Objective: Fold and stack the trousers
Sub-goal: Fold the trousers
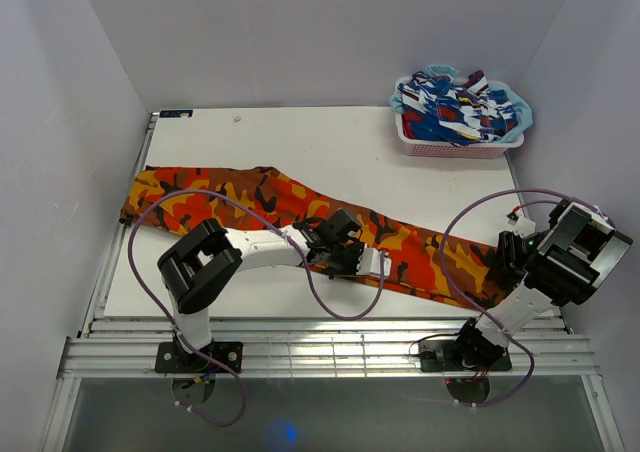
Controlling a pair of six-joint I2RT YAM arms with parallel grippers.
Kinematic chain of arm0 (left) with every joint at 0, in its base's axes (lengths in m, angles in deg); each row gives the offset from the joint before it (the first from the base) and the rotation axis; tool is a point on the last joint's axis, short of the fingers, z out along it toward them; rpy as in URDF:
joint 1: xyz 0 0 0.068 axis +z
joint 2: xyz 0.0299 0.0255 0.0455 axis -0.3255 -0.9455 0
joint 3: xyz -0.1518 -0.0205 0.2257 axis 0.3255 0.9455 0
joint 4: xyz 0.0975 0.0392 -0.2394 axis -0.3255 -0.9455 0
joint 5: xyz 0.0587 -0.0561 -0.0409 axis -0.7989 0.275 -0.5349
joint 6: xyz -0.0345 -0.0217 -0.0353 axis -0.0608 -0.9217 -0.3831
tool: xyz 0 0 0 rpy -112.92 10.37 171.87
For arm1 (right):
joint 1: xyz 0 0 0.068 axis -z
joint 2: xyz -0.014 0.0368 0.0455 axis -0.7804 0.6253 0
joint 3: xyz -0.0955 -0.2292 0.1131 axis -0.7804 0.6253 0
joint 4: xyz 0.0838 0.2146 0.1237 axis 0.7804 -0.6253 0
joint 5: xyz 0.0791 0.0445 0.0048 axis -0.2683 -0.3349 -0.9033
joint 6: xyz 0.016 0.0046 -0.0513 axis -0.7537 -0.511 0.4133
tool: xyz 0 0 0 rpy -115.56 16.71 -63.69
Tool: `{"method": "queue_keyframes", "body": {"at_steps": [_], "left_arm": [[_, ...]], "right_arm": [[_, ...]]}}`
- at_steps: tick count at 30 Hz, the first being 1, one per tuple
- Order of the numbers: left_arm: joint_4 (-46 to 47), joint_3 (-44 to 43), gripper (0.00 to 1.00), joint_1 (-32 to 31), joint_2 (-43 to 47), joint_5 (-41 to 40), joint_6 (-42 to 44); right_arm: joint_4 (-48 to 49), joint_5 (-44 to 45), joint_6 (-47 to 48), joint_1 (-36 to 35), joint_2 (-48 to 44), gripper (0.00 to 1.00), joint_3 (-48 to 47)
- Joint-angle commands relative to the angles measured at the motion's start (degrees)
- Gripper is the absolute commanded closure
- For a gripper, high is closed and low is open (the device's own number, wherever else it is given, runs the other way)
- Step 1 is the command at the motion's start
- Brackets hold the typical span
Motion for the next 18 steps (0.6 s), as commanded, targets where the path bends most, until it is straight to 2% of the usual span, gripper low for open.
{"method": "queue_keyframes", "body": {"at_steps": [1, 4, 11, 18], "left_arm": [[-0.22, -2.13, 0.95, -0.13, 1.29, 0.64, -0.77], [-0.31, -2.58, 1.00, -0.13, 1.98, 0.81, -0.77], [-2.24, -3.02, 1.00, -0.13, 6.55, 1.86, -0.60], [-6.55, -0.92, 1.00, -0.13, 10.16, 6.17, -0.07]], "right_arm": [[-0.36, -0.58, 0.17, 0.33, -0.36, 0.55, 0.04], [-0.36, -0.57, 0.17, 0.33, -0.27, 0.55, 0.04], [-0.36, -0.84, 0.17, 0.42, -0.01, 0.55, -0.57], [-0.36, -0.84, 0.25, 0.42, -0.09, 0.54, -0.83]]}}
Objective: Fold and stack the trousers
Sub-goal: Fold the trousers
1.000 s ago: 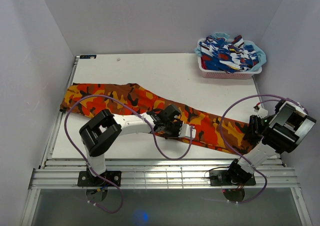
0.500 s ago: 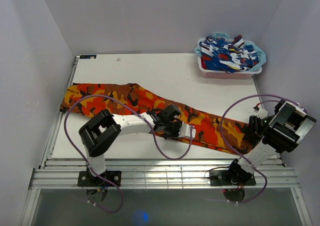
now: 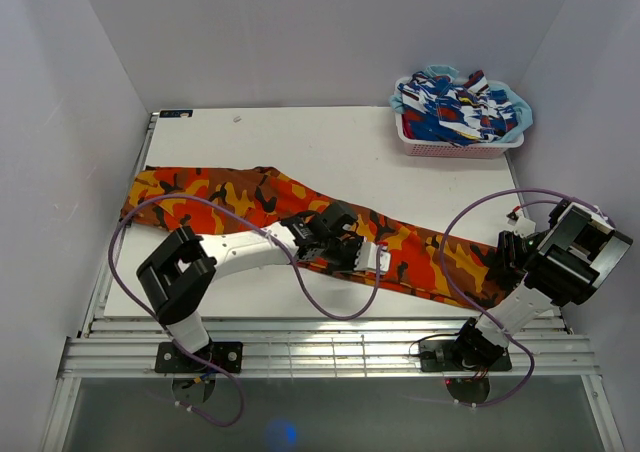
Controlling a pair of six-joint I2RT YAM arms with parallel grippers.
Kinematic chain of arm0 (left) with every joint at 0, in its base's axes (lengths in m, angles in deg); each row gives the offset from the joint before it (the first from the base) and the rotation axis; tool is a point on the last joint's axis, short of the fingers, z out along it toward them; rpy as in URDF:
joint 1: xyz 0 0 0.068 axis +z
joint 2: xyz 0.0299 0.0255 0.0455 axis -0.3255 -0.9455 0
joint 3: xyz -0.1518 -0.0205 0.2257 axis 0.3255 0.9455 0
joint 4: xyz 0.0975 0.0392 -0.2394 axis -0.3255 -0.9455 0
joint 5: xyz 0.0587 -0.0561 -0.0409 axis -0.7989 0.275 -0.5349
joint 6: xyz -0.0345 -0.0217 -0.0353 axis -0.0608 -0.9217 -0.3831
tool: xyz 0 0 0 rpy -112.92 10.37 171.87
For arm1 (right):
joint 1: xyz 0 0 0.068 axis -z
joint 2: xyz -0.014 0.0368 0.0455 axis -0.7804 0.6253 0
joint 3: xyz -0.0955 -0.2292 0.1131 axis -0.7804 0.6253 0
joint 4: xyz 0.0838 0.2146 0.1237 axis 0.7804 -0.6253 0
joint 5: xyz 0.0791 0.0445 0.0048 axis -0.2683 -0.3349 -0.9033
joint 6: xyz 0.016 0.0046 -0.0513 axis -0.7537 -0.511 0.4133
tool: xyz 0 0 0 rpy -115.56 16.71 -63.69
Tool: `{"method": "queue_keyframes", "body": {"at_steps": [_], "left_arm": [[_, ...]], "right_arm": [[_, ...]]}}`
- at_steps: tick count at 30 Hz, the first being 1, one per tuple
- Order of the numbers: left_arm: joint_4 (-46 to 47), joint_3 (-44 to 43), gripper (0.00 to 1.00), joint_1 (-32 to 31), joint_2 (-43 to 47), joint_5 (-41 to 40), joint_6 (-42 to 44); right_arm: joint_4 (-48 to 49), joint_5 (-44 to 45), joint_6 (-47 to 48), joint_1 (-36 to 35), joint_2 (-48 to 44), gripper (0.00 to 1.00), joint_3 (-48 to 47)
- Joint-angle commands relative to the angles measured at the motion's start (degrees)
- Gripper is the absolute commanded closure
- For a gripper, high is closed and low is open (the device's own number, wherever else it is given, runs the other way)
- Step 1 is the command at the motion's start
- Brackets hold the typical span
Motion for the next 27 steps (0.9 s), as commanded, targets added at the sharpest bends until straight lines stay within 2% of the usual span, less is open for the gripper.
{"method": "queue_keyframes", "body": {"at_steps": [1, 6, 9, 11, 12, 17, 19, 22, 24, 27], "left_arm": [[-2.66, 0.77, 1.00, -0.13, 3.84, 4.48, 0.76], [-1.96, 2.97, 1.00, -0.13, 0.34, 4.05, 2.17], [0.14, 3.06, 0.99, -0.13, -1.60, 2.82, 0.77], [1.81, 2.89, 0.83, -0.13, -1.17, 2.29, -0.11], [2.08, 2.97, 0.79, -0.13, -0.90, 2.20, 0.15], [2.52, 2.45, 0.69, -0.05, -1.52, 0.54, 0.50], [2.87, 2.45, 0.66, 0.04, -0.73, 0.80, 0.07], [4.45, 1.75, 0.53, 0.04, 0.15, 1.76, -0.81], [5.60, -1.41, 0.51, 0.04, -0.81, 2.64, -3.19], [5.69, -4.58, 0.53, -0.13, -3.62, 4.22, -4.95]], "right_arm": [[-0.38, -0.88, 0.17, 0.42, 0.08, 0.54, -0.97], [-0.73, -0.88, 0.25, 0.42, 0.26, 0.52, -1.40], [-1.26, -2.55, 0.78, 0.51, -0.09, 0.44, -2.28], [-2.04, -5.44, 1.39, 0.51, -0.27, 0.40, -3.07], [-2.22, -6.24, 1.57, 0.51, -0.36, 0.40, -4.12], [-2.75, -12.74, 1.49, 0.51, -2.02, 0.41, -9.13], [-1.45, -11.88, 0.53, 0.42, -2.20, 0.41, -11.33], [-0.21, -8.29, -0.27, 0.07, -0.54, 0.41, -11.78], [1.11, -7.04, -0.62, 0.07, 0.52, 0.42, -10.46], [2.52, -6.42, -0.54, -0.20, 0.61, 0.42, -7.04]]}}
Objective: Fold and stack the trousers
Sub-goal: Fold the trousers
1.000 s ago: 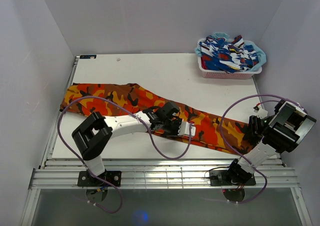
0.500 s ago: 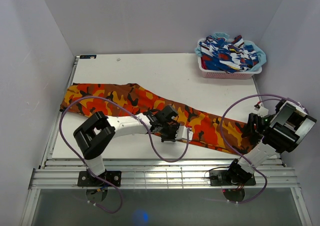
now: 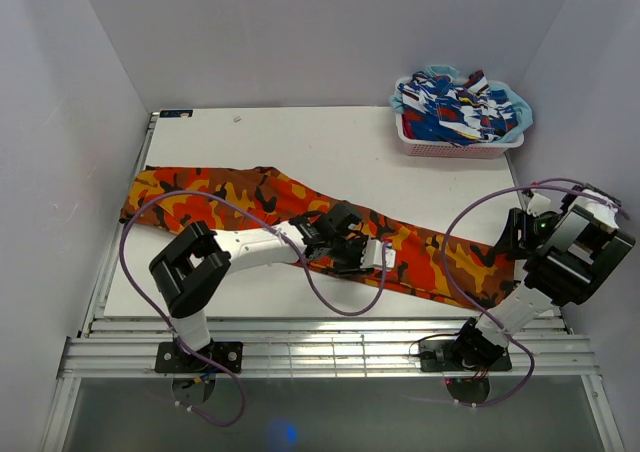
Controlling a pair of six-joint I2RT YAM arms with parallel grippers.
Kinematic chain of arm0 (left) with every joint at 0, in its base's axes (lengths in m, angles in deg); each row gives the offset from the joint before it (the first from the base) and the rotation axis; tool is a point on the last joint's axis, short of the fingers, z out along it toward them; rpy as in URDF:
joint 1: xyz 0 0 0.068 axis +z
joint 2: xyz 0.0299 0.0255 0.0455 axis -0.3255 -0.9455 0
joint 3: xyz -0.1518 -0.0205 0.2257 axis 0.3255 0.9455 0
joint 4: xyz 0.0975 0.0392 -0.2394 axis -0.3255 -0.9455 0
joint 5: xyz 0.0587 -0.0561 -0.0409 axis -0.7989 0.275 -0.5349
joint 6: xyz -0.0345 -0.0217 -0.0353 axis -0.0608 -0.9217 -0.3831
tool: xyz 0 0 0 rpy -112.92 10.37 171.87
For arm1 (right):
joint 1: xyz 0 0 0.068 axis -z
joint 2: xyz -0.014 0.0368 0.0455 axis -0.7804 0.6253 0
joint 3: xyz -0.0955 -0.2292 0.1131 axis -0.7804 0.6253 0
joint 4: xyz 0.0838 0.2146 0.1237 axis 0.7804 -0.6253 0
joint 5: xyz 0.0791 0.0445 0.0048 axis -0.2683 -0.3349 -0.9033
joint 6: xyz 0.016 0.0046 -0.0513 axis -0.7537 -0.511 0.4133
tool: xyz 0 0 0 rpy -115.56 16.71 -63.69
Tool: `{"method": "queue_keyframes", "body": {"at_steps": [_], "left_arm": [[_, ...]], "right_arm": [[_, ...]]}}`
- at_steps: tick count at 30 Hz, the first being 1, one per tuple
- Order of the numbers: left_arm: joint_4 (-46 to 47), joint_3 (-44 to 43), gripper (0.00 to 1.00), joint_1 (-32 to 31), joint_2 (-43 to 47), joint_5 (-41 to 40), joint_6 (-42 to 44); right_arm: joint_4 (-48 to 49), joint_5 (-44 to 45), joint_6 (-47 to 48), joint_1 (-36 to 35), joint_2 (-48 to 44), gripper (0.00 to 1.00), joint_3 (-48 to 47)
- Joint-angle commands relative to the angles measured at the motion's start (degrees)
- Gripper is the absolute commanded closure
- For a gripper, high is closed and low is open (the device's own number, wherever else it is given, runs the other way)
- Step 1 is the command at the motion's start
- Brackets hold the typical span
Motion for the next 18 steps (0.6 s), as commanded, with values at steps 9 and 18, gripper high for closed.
{"method": "queue_keyframes", "body": {"at_steps": [9, 18], "left_arm": [[2.69, -7.02, 0.64, -0.31, -5.40, 4.29, -0.68], [4.88, -6.94, 0.57, -2.32, -6.10, 0.62, 0.03]], "right_arm": [[2.88, 3.05, -0.10, -0.37, 0.56, 0.42, 5.95], [3.14, 4.46, 0.26, -0.37, 1.18, 0.42, 5.95]]}}
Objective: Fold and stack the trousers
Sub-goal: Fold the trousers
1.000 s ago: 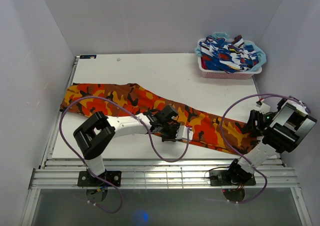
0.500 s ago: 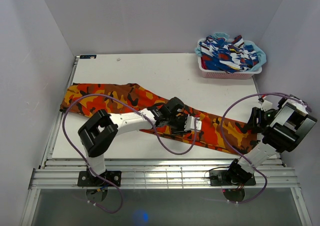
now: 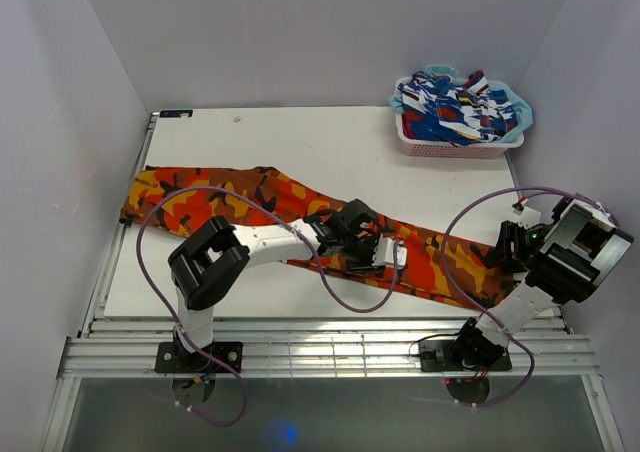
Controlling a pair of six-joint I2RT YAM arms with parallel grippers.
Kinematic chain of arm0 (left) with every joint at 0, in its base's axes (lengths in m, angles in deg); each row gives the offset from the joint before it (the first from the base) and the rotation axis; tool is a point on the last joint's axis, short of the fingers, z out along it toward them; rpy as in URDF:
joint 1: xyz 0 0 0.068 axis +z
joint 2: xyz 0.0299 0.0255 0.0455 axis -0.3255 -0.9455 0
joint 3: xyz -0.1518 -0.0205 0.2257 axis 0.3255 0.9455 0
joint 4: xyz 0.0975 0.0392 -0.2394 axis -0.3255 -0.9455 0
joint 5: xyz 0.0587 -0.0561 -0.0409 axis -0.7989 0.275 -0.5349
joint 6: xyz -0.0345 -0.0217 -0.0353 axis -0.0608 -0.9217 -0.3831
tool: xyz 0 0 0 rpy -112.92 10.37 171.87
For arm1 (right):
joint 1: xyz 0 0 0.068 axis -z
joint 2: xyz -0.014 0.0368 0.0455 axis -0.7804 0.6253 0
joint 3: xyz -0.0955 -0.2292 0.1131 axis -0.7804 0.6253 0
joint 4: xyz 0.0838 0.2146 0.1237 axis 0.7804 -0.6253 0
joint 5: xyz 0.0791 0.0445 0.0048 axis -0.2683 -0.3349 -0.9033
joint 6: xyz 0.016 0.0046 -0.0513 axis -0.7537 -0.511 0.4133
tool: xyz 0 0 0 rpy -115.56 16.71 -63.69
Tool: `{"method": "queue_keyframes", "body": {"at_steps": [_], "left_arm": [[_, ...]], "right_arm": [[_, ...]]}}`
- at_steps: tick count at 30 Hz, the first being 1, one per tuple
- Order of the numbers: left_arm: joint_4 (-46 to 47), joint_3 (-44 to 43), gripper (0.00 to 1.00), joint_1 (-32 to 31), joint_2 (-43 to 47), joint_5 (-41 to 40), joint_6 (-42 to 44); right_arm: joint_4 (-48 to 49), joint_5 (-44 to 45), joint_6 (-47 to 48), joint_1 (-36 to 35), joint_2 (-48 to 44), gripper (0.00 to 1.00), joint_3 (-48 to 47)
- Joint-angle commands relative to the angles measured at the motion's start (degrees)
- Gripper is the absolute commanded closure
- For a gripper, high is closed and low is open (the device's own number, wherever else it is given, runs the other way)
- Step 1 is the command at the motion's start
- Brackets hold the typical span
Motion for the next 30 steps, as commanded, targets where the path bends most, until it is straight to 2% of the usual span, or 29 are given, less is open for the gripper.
{"method": "queue_keyframes", "body": {"at_steps": [1, 14, 30], "left_arm": [[2.31, -0.33, 0.57, -2.20, 0.59, -1.49, 1.51], [6.27, -1.83, 0.57, -6.77, -2.66, -5.01, 1.78], [9.08, -4.73, 0.58, -7.48, -5.74, -7.92, 0.81]], "right_arm": [[0.76, 0.66, 0.32, -0.15, 0.26, 0.42, -0.39], [1.46, 0.83, 0.06, -0.15, 0.61, 0.42, 0.40], [1.64, 0.57, 0.32, -0.15, 1.14, 0.42, 0.49]]}}
